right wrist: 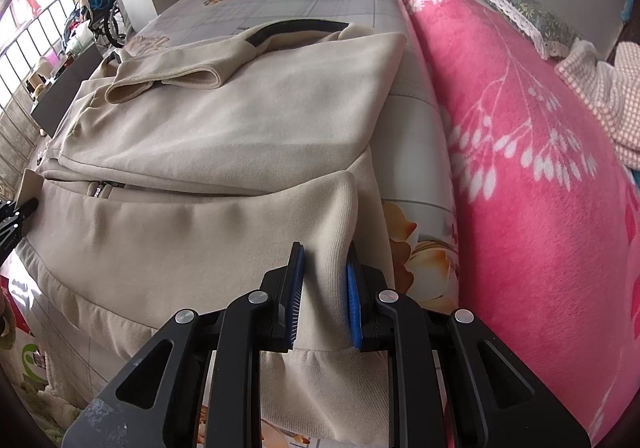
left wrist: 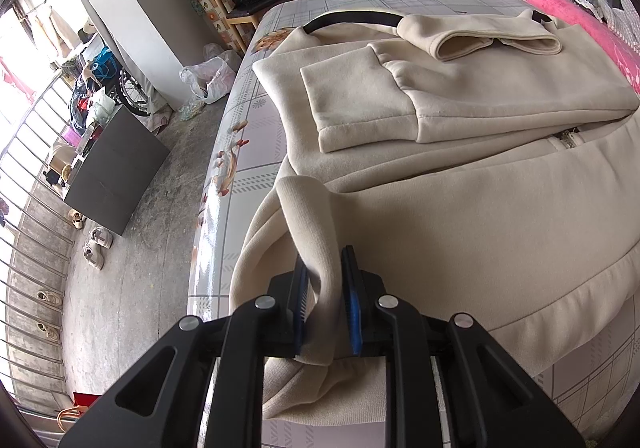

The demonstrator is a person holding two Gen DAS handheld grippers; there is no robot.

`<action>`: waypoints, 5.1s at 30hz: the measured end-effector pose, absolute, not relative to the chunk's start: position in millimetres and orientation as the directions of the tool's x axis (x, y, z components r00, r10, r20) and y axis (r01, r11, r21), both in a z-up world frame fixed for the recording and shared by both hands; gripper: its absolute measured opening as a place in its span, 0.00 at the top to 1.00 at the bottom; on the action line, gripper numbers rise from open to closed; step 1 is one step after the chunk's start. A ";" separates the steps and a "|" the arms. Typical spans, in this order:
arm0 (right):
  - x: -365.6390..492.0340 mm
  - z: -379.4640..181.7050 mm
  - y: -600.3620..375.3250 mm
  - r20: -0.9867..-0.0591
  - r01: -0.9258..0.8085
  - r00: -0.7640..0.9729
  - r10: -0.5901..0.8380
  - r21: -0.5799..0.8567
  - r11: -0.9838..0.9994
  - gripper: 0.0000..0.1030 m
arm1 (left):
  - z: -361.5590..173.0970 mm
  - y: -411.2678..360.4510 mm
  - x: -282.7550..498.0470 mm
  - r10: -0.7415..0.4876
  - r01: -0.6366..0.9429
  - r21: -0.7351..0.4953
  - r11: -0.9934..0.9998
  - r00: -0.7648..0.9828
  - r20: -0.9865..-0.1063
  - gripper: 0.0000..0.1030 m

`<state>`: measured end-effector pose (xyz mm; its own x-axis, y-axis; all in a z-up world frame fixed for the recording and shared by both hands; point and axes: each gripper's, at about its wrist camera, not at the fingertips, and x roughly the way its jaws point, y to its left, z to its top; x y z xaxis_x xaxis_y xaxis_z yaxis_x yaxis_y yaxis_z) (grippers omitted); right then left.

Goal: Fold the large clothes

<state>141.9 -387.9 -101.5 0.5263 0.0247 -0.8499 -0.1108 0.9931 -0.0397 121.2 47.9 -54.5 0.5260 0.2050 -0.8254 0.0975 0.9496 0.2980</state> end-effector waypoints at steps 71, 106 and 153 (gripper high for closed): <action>341.2 -50.7 -396.6 -0.725 -0.031 0.689 0.013 -0.011 0.999 0.88 | -2.7 66.5 369.8 0.022 0.139 0.127 0.982 0.587 -0.809 0.88; 211.2 -83.7 -413.6 -0.820 -0.057 0.558 0.129 0.117 0.992 0.74 | -36.6 132.5 240.5 -0.233 0.047 -0.239 0.970 0.463 -0.855 0.66; 9.9 -4.1 -265.4 -0.589 -0.021 0.808 -0.006 -0.039 0.999 0.08 | 64.1 -24.0 41.8 0.132 -0.047 0.142 0.989 0.714 -0.687 0.05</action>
